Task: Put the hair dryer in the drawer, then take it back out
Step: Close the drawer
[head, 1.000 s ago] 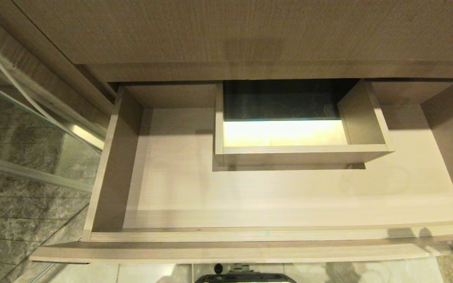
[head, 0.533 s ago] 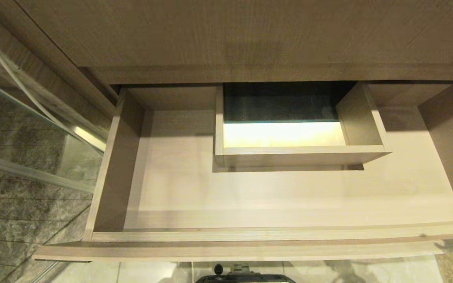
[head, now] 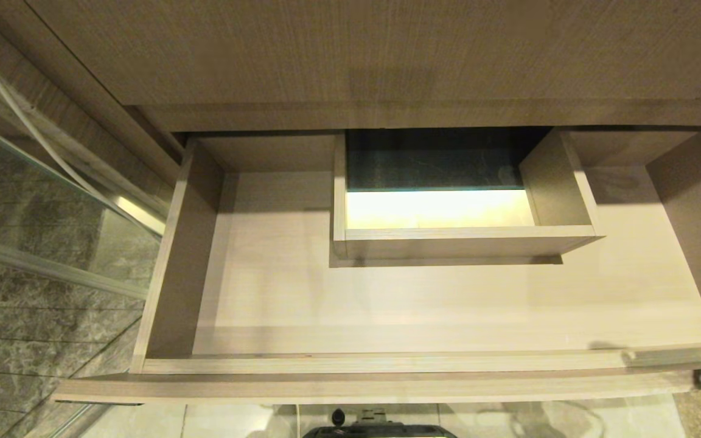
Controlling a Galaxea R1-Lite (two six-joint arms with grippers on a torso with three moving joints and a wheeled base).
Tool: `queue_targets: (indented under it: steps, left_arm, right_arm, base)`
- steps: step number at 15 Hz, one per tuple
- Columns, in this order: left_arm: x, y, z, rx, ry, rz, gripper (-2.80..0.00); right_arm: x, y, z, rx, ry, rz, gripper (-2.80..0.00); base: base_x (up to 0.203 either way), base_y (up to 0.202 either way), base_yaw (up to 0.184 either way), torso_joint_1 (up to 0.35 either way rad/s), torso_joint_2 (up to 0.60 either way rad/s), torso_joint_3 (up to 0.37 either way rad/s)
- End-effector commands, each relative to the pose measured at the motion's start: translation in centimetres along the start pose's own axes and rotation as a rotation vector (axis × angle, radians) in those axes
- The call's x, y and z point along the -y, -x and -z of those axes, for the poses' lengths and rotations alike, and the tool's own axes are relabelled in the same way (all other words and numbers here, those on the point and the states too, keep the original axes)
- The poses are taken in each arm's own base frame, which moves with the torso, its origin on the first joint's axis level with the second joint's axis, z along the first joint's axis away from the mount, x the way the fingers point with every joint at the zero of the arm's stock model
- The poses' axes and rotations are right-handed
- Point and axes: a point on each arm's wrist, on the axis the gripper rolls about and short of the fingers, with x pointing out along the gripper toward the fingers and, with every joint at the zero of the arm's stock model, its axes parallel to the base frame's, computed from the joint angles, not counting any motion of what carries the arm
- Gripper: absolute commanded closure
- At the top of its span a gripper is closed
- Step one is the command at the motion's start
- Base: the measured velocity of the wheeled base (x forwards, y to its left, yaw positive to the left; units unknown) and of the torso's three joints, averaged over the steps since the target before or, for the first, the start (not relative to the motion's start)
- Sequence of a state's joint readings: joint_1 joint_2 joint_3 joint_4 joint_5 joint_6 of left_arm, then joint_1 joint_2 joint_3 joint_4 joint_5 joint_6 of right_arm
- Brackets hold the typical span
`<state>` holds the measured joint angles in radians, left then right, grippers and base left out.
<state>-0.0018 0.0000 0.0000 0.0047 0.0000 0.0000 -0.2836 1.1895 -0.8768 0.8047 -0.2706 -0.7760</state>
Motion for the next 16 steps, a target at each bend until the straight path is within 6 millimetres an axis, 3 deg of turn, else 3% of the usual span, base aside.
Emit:
queue_targets:
  steps: [1, 5, 10, 14, 16]
  left_arm:
    - [0.0, 0.0, 0.0, 0.000, 0.000, 0.001, 0.00]
    - [0.0, 0.0, 0.0, -0.001, 0.000, 0.000, 0.00]
    - [0.0, 0.0, 0.0, -0.001, 0.000, 0.000, 0.00]
    - [0.0, 0.0, 0.0, -0.001, 0.000, 0.000, 0.00]
    - [0.0, 0.0, 0.0, -0.001, 0.000, 0.000, 0.00]
  right_arm:
    - [0.8, -2.1, -1.7, -0.052, 0.028, -0.053, 0.00]
    - [2.1, -3.2, -3.9, -0.059, 0.046, -0.067, 0.00]
    - [3.4, -1.9, -4.9, 0.092, 0.000, 0.007, 0.00]
    - [4.6, 0.1, -5.7, 0.334, -0.131, 0.083, 0.00]
    - [6.0, 1.5, -7.4, 0.546, -0.202, 0.188, 0.00]
  base:
    - [0.000, 0.000, 0.000, 0.000, 0.00, 0.000]
    - [0.000, 0.000, 0.000, 0.000, 0.00, 0.000]
    - [0.000, 0.000, 0.000, 0.000, 0.00, 0.000]
    - [0.000, 0.000, 0.000, 0.000, 0.00, 0.000]
    - [0.000, 0.000, 0.000, 0.000, 0.00, 0.000]
